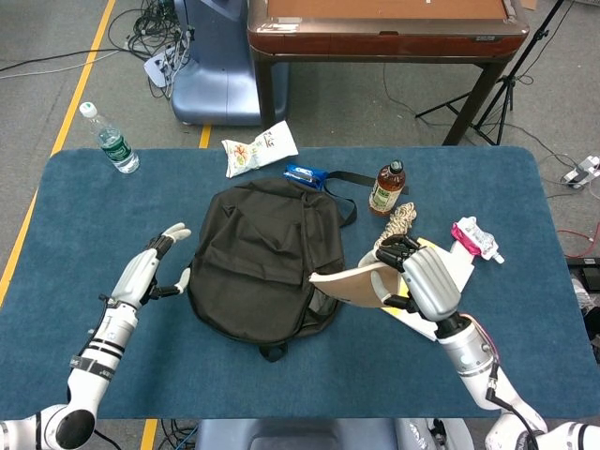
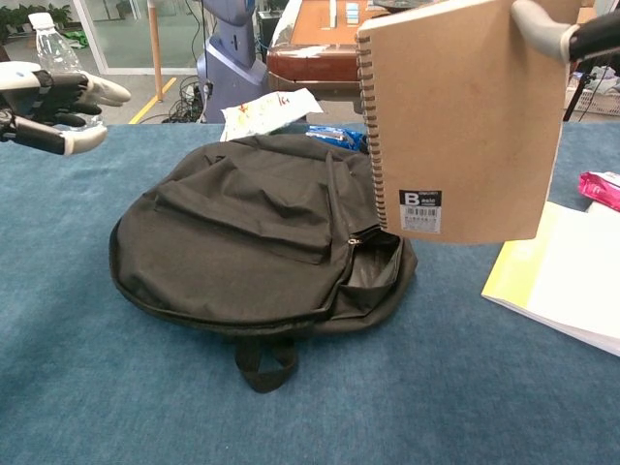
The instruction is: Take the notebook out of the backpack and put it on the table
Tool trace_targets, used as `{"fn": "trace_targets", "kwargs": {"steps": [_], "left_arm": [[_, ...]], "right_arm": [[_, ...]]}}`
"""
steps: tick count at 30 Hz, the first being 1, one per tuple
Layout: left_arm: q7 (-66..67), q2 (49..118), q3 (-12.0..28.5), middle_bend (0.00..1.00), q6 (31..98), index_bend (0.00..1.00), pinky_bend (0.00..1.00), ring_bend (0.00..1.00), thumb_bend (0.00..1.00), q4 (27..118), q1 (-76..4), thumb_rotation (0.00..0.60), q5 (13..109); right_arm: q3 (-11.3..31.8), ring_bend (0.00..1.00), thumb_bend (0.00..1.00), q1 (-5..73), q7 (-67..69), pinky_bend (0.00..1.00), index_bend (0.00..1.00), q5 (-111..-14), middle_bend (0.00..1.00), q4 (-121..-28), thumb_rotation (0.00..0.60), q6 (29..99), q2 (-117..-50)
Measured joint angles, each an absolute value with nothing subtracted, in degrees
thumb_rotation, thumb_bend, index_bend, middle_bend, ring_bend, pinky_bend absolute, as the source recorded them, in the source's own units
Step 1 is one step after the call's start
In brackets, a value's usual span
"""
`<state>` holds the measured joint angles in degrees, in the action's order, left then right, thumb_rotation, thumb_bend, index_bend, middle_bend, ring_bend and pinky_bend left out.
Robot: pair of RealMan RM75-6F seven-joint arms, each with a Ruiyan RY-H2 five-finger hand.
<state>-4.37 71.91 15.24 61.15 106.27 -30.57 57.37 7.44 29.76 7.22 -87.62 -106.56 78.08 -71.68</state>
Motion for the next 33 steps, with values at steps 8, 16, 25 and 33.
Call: {"fn": "trace_targets", "kwargs": {"steps": [8,16,25,33], "left_arm": [[-5.3,70.5,14.6,0.03,62.3,0.14,0.00,0.00,0.41,106.1,-29.0,0.600,57.8],[-5.9,69.6,14.4,0.00,62.8,0.14,0.00,0.00,0.37,106.3,-28.1,0.600,58.1],[-6.0,68.7,14.1,0.00,63.2,0.14,0.00,0.00,0.34,104.9,-27.3,0.600,58.1],[-5.0,67.5,13.1,0.00,65.6,0.14,0.00,0.00,0.34,102.3,-25.9,0.600,62.1]], "right_arm": [[9.9,0.55,0.67,32.6,15.4,0.33,0.89,-79.0,0.66,-101.7,0.600,68.6,-75.0],[12.9,0.06,0.33,36.2,16.4,0.15,0.07,-70.5,0.08,-94.1,0.600,59.8,-78.3],[15.6,0.00,0.22,36.9,10.5,0.00,0.00,-68.3,0.00,-90.9,0.600,63.0,-80.5],[15.4,0.15,0.28,33.3,6.7,0.13,0.23,-70.1,0.27,-95.1,0.600,68.3,-75.6]]}}
